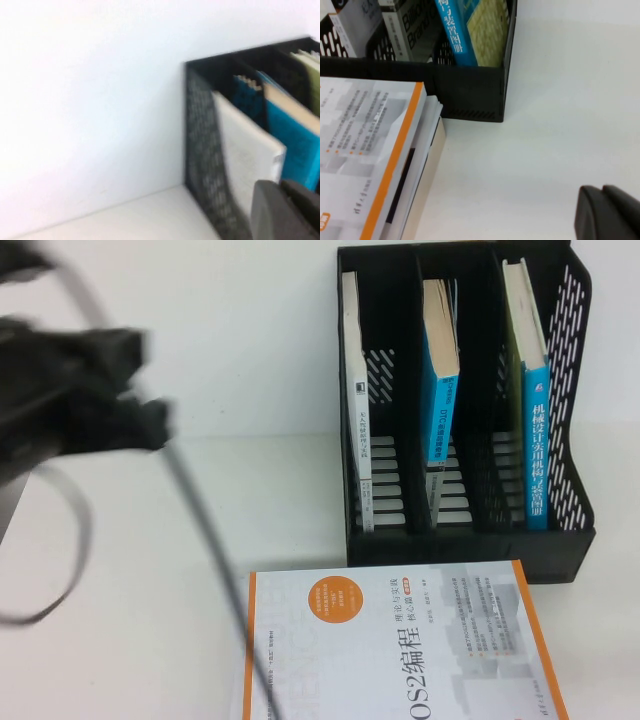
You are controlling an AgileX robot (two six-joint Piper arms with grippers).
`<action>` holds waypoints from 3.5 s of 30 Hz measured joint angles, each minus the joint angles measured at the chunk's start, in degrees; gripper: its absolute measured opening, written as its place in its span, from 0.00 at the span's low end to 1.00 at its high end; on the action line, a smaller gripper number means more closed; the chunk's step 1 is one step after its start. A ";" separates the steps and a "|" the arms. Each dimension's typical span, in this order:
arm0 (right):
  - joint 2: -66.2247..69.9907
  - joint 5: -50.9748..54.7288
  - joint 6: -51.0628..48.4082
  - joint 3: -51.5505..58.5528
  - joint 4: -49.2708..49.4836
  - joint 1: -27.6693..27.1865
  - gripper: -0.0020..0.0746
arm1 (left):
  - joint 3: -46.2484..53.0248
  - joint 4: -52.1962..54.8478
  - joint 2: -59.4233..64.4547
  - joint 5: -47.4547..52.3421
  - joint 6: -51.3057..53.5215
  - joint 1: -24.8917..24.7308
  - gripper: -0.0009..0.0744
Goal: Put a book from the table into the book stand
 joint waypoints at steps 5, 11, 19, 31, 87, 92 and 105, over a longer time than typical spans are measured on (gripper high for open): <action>0.00 0.00 0.00 0.00 0.11 0.00 0.02 | 11.37 -7.35 -11.86 -1.17 2.25 8.92 0.01; 0.00 0.00 0.09 0.00 0.19 0.00 0.02 | 26.43 -15.15 -26.32 -8.54 6.17 21.18 0.01; 0.00 0.14 0.09 0.00 0.19 0.00 0.02 | 46.08 -24.70 -42.76 -11.94 10.86 31.01 0.01; 0.00 0.14 0.09 0.00 0.19 0.00 0.02 | 57.06 -27.40 -55.54 -7.83 18.65 31.01 0.01; 0.00 0.14 0.20 0.00 0.19 0.00 0.02 | 56.64 -35.52 -56.54 3.56 36.21 30.04 0.01; 0.00 0.14 0.20 0.00 0.19 0.00 0.02 | 56.64 -35.52 -56.54 3.59 36.21 30.04 0.01; -14.08 -10.73 -13.67 10.73 10.15 -15.84 0.02 | 56.64 -35.41 -56.63 3.68 36.28 30.04 0.01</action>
